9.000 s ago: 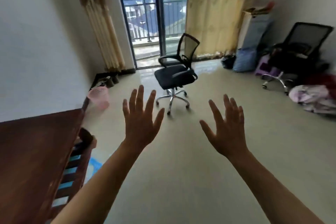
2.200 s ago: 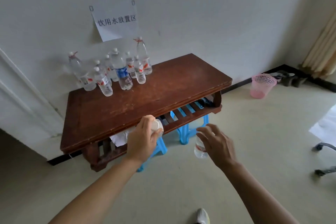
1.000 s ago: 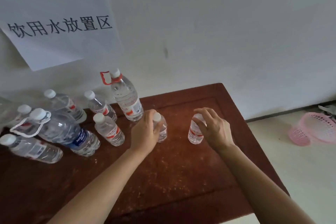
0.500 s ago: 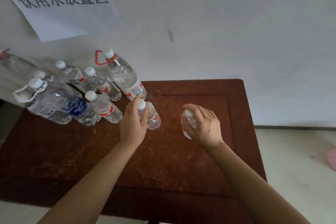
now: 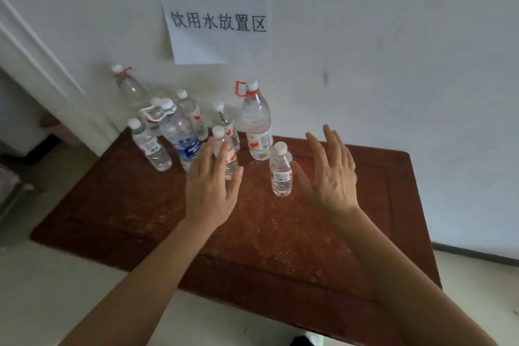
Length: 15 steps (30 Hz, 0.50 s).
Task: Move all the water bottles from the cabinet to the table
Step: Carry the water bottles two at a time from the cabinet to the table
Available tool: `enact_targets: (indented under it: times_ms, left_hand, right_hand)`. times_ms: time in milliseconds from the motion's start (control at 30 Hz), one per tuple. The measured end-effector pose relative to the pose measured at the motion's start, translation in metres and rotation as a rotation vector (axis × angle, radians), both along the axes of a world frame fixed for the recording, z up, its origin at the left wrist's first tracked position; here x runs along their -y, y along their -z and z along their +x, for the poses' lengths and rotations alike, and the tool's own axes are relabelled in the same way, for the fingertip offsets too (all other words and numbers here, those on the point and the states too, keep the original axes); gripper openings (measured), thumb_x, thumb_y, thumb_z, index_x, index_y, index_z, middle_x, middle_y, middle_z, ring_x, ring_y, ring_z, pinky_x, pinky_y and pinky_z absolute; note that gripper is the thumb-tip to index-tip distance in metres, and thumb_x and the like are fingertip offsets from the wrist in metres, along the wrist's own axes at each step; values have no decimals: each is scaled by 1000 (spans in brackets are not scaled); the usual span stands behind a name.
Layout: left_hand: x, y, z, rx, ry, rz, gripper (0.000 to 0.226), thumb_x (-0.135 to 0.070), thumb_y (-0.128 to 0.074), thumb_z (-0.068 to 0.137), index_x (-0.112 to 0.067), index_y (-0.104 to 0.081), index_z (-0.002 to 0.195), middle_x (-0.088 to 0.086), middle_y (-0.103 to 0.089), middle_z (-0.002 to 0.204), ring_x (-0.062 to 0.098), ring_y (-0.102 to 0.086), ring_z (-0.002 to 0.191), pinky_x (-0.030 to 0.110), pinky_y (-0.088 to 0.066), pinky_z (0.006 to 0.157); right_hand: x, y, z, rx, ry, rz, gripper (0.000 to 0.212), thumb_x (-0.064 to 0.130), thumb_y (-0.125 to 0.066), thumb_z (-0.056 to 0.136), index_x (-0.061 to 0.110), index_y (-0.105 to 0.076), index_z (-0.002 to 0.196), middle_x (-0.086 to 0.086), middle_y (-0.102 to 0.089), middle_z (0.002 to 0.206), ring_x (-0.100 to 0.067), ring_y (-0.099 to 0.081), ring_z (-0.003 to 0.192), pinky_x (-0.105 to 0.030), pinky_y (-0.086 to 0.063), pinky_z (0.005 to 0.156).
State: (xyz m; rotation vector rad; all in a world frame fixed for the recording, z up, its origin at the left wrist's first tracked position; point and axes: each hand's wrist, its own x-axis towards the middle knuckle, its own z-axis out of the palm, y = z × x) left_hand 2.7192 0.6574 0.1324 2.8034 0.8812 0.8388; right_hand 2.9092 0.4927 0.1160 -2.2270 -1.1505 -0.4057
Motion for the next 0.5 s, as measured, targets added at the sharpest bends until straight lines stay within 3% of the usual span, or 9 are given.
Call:
enact_targets:
  times_ms: [100,233,367,500]
  left_hand:
    - [-12,-18,-96,39,-181,66,57,-47,-44,102,-13,-42,147,19,-35,155,35,-36,141,51,-40,107]
    - [-22,-34,-259,-1,-462,74,59,-52,-39,101,-16,-45,147,19,-31,157,38,-33,142,57,-37,106]
    - [-19,-40,-431,-53,-768,105,57,-52,-39,100,-17,-49,144,19,-30,158,40,-31,143,62,-32,108]
    - [9,-39,-585,-68,-1046,82,57,-51,-39,100,-19,-48,146,18,-29,159,42,-26,145,66,-27,110]
  right_hand:
    - [-40,-22,-78,1,-124,-40,64,64,-41,98,28,-33,151,-11,-21,165,-31,-19,152,-49,-14,120]
    - [-99,-33,-220,45,-339,-22,65,62,-43,95,23,-44,147,-16,-26,162,-36,-23,150,-58,-21,120]
    - [-156,-36,-369,113,-584,-104,68,64,-43,94,23,-43,149,-18,-22,163,-39,-17,151,-60,-16,120]
    - [-194,-38,-519,182,-861,-125,65,64,-42,94,20,-53,141,-20,-27,161,-42,-23,148,-61,-21,118]
